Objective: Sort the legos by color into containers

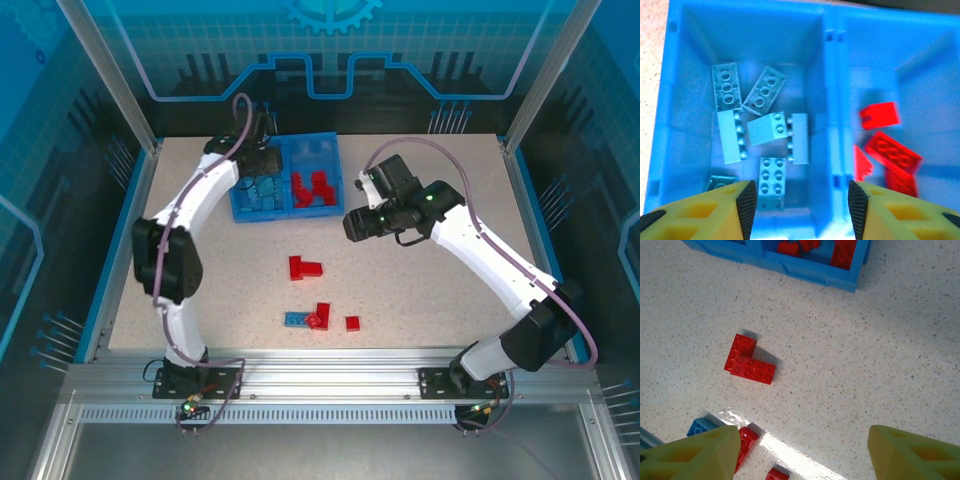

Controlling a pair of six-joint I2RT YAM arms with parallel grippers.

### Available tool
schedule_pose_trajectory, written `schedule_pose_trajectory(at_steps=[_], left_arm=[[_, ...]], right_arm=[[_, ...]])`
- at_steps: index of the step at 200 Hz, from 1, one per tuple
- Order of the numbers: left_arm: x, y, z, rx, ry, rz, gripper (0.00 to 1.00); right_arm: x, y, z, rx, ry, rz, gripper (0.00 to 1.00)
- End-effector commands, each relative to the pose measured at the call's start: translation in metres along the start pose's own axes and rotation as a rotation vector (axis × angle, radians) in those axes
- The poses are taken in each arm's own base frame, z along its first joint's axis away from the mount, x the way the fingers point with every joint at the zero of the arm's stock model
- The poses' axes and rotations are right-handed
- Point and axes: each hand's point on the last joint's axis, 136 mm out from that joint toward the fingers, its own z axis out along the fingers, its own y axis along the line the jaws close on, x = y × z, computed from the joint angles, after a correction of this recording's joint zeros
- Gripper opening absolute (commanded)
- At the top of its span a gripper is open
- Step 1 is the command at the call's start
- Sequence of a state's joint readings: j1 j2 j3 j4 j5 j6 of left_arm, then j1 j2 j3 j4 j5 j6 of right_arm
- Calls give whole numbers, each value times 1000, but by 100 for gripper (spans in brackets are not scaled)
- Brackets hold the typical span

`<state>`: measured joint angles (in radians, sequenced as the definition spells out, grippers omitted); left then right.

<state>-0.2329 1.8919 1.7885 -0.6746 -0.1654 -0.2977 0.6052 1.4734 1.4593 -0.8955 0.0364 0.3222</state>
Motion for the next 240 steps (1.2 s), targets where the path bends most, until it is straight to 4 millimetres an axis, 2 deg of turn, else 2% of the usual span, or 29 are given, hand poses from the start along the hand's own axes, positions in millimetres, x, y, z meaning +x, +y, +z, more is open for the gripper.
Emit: schedule_pose_trajectory(at_steps=[1, 17, 27, 45, 66, 89, 97, 119, 134, 157, 177, 211, 240], left_arm=[[-15, -30, -84, 215, -126, 84, 55], [1, -44, -124, 350, -172, 207, 59], [16, -47, -142, 410, -195, 270, 62], [47, -44, -171, 475, -233, 390, 63], [91, -37, -196, 525, -259, 557, 63], [135, -27, -212, 567, -325, 711, 63], [152, -27, -218, 608, -349, 760, 66], [192, -20, -224, 669, -379, 816, 68], [221, -16, -224, 714, -357, 863, 79], [259, -11, -224, 790, -268, 919, 89], [273, -9, -224, 819, -222, 953, 92], [277, -10, -222, 834, -209, 959, 95], [279, -11, -218, 849, -198, 958, 96]], right_arm=[[8, 17, 2, -68, 9, -29, 74], [17, 34, 8, -122, 32, -83, 78], [24, 46, 13, -159, 49, -122, 80], [42, 66, 26, -211, 98, -186, 82], [60, 82, 41, -229, 153, -264, 85], [72, 88, 61, -220, 200, -380, 90], [77, 89, 68, -227, 232, -433, 91], [85, 79, 91, -177, 323, -569, 91], [83, 73, 109, -141, 347, -648, 92], [73, 69, 138, -108, 366, -721, 93], [68, 76, 161, -127, 374, -750, 92], [67, 83, 190, -165, 379, -780, 88], [74, 85, 206, -195, 411, -757, 78]])
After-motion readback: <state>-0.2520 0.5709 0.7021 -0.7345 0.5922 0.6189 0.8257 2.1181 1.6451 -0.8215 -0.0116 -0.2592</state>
